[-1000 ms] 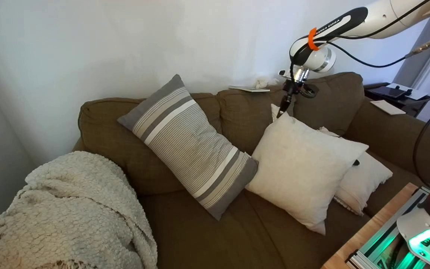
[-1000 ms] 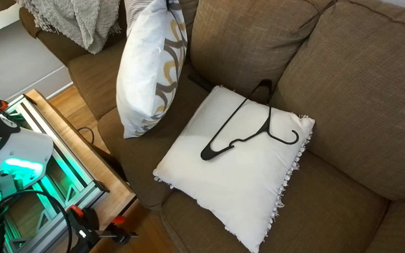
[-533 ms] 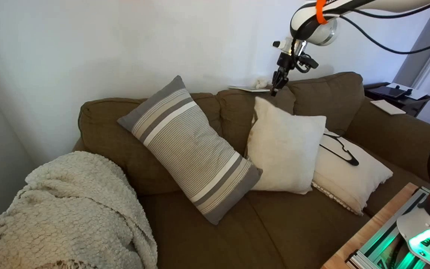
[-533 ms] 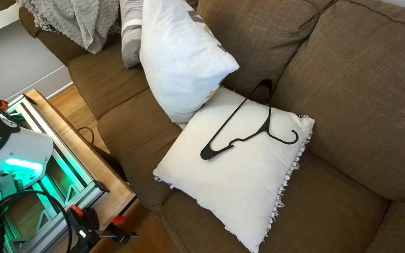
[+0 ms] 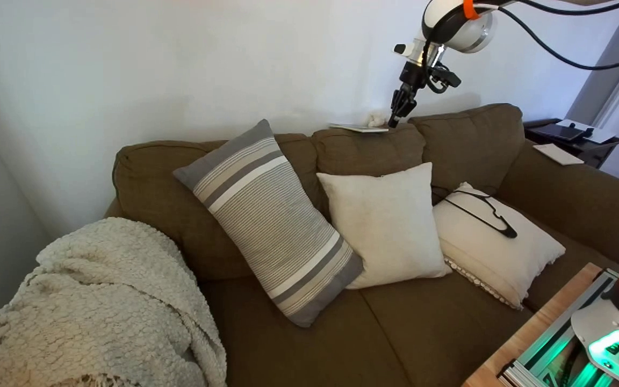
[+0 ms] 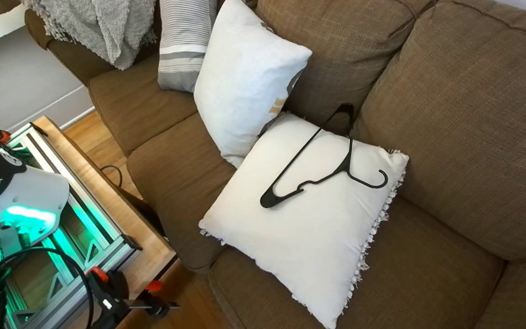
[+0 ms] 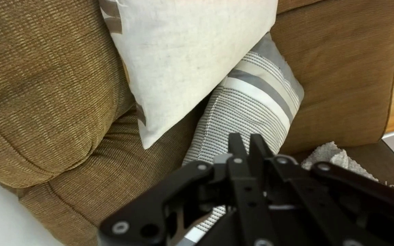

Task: Move the white pillow to the left

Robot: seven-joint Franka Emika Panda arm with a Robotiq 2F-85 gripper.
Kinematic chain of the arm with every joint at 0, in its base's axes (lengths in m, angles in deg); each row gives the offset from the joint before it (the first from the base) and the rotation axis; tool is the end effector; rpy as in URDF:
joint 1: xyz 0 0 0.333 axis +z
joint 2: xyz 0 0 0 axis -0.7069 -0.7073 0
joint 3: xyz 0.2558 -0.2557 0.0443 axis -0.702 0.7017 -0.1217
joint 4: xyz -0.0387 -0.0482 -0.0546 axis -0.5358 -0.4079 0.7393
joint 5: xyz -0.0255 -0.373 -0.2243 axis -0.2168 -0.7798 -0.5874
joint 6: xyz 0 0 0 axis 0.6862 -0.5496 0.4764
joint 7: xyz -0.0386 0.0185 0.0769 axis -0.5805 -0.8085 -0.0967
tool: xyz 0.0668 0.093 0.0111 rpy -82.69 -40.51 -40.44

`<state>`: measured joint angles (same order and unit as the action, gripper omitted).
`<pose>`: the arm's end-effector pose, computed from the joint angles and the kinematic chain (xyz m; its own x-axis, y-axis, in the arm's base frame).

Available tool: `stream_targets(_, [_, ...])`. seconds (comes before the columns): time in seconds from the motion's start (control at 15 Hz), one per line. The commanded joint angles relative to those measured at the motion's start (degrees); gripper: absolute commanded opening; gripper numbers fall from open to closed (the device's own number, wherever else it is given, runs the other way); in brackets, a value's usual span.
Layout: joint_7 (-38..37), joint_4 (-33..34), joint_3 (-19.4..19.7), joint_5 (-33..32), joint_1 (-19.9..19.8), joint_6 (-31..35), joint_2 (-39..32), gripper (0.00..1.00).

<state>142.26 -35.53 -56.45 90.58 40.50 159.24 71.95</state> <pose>0.6662 0.0498 0.4459 0.4647 0.8529 0.2378 0.8797 -0.4753 -0.0143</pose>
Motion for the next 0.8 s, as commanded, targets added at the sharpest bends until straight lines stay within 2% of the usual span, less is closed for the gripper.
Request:
stream_targets(0.0, [-0.9, 0.5, 1.5, -6.8, 3.1, 3.0, 0.1, 0.45])
stream_targets(0.27, [-7.5, 8.8, 1.7, -23.4, 7.9, 1.8, -6.8, 0.74])
stream_targets(0.47, [-5.4, 17.6, 0.7, -22.9, 8.9, 0.2, -17.0, 0.96])
stream_targets(0.53, [-5.7, 19.7, 0.8, -22.3, 9.0, -0.8, -20.0, 1.0])
stream_targets(0.73, [-6.3, 28.0, 1.6, -21.1, 8.4, -6.0, -30.1, 1.0])
